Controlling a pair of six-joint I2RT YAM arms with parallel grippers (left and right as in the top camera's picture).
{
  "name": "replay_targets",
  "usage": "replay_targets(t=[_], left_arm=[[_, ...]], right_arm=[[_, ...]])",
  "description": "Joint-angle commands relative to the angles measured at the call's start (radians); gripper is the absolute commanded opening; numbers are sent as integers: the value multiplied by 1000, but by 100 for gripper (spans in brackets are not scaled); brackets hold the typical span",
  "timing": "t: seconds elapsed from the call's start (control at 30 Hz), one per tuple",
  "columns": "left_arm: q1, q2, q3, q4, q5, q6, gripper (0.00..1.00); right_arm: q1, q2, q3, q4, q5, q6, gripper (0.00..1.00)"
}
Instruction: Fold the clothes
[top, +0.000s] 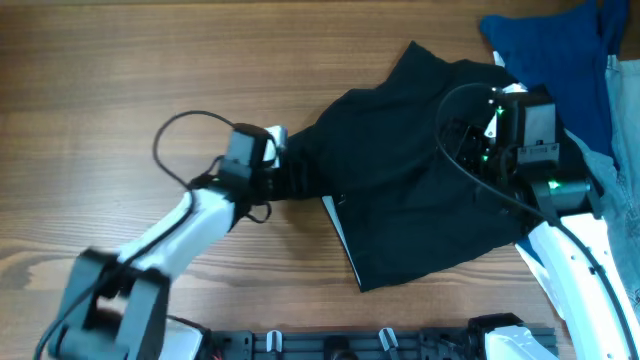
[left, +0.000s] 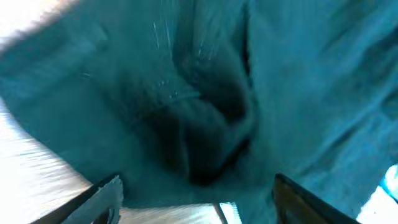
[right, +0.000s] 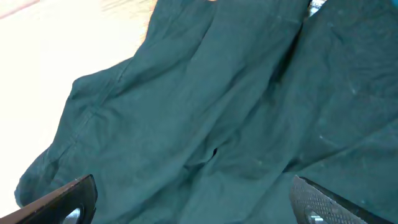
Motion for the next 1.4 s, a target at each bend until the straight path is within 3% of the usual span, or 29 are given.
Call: replay_targets(t=[0.0,0.07,0.13,0.23,0.3,0.33,0.37,0.4,0.5,0.67,0.73,0.77,0.83,0.97,1.27,1.3,1.37], left_arm=[[-40,93,8,113,12,-67,56],[-30,98,8,235,-8,-67,6],[11,98,26,392,-60,-68,4],[119,90,129,486,-111,-91,4],[253,92,242,497,-274,-171,4],[285,92,261,497,-284,-181,8],[339,92,274,496,-248,-184,69],[361,92,274,463,-185,-183,100],[368,92,274,143,10,-183,100],[319,92,274,-595,32,-170,100],[293,92,270,-706,35,-167,94],[264,92,261,-741,35,-168,84],[200,92,230,-740,35,-169,81],[105,111,212,-705,35,-206,64],[60,121,200,-786,-112,-225,74],[58,121,181,-755,-96,-229,72],[58,121,153,-686,-26,-229,41]], right_arm=[[-3,-7,7,-8,16,14,100],[-3,-7,7,-9,16,14,100],[-3,-7,7,-13,16,14,100],[-3,-7,6,-19,16,14,100],[-3,-7,6,-20,15,14,100],[-3,-7,6,-22,16,13,100],[-3,-7,6,-26,16,11,100],[-3,-7,6,-28,16,11,100],[-3,-7,6,-42,17,9,100],[-3,3,0,-118,82,-4,100],[-3,27,-26,-120,84,45,100],[-3,51,-39,-121,83,72,100],[-3,97,-40,-124,70,92,100],[-3,121,-40,-126,56,93,100],[-3,121,-40,-146,57,90,100],[-3,121,-40,-146,57,90,100],[-3,121,-40,-150,57,90,100]])
